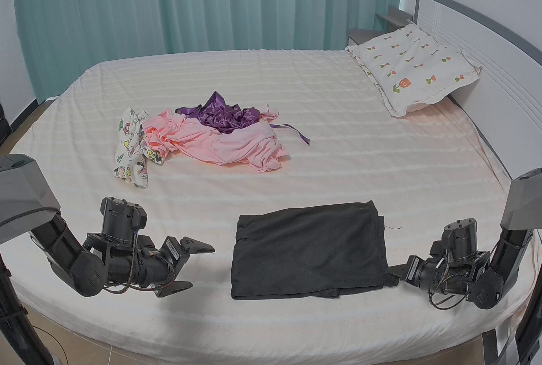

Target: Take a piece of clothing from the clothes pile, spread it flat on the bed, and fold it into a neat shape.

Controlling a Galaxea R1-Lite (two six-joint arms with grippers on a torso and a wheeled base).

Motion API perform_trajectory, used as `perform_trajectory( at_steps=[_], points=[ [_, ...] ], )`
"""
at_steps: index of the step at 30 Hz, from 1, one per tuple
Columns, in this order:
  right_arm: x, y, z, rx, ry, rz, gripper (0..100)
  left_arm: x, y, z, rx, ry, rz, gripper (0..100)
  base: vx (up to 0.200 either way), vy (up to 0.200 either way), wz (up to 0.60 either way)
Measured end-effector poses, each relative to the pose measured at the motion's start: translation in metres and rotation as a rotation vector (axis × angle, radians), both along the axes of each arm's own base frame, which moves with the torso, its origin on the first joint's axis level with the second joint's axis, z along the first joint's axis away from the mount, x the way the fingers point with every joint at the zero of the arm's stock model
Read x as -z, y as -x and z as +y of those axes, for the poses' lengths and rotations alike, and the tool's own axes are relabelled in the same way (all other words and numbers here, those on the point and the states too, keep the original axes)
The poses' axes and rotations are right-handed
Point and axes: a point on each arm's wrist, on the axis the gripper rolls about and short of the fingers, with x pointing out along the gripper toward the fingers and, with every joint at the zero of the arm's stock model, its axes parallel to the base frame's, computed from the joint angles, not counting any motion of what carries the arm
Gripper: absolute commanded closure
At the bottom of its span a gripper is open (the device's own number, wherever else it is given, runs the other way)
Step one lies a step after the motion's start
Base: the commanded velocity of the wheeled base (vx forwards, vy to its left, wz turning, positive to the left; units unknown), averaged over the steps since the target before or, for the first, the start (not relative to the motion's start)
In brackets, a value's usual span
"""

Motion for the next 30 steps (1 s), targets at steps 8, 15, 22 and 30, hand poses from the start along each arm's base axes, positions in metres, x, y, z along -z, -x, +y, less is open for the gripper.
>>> perform_trajectory(
  at_steps=[8, 15, 22, 30],
  points=[
    [0.002, 0.008, 0.002, -0.016, 0.008, 0.024, 100, 0.0, 0.0, 0.0, 0.0, 0.0, 0.0, 0, 0.0, 0.0, 0.0],
    [0.002, 0.017, 0.0, -0.02, 0.016, 0.037, 100, 0.0, 0.0, 0.0, 0.0, 0.001, 0.0, 0, 0.0, 0.0, 0.0],
    [-0.001, 0.024, -0.004, -0.013, 0.016, 0.038, 100, 0.0, 0.0, 0.0, 0.0, 0.0, 0.0, 0, 0.0, 0.0, 0.0],
    [-0.006, 0.027, 0.0, -0.02, -0.005, 0.03, 0, 0.0, 0.0, 0.0, 0.0, 0.0, 0.0, 0, 0.0, 0.0, 0.0]
  ],
)
